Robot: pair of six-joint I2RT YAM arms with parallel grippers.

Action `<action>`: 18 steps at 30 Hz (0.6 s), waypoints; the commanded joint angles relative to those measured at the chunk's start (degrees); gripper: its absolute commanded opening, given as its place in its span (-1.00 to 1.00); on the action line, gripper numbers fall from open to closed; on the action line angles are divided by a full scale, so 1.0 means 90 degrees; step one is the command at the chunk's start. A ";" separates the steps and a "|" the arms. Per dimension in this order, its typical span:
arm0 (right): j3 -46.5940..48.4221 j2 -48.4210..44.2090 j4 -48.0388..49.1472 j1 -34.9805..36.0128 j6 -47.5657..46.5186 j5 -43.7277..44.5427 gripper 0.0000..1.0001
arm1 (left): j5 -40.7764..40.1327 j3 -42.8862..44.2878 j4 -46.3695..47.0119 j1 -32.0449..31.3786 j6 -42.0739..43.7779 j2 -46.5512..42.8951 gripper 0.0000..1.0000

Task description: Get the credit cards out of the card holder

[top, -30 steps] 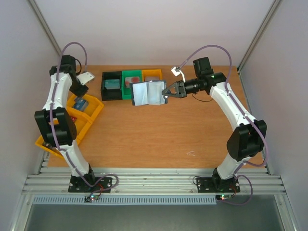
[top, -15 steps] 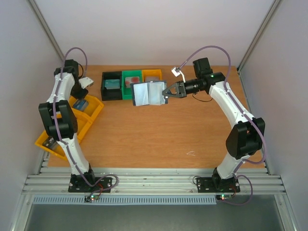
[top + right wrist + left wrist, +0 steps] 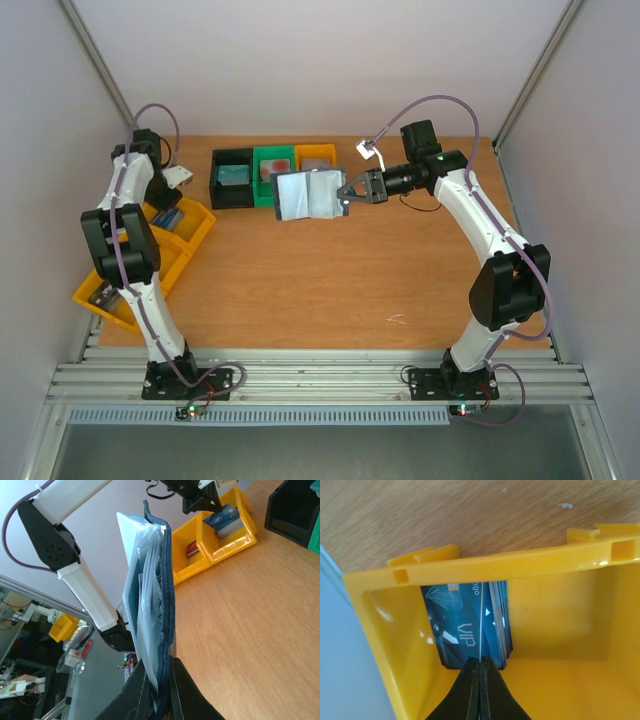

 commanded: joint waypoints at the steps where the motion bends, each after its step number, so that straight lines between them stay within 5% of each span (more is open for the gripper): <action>1: 0.0119 -0.0014 0.0056 -0.0033 0.0006 -0.0260 -0.98 | 0.0094 0.0211 -0.0029 0.0057 0.0099 0.0236 -0.99; 13: 0.0054 -0.0128 0.0134 -0.0033 0.0110 -0.0256 -0.98 | -0.0144 0.0309 0.0199 0.0121 0.0210 0.0502 -1.00; 18: 0.0017 -0.0140 0.0134 -0.0036 0.0176 -0.0261 -0.97 | -0.0422 0.0249 0.0591 0.0165 0.0331 0.0576 -0.73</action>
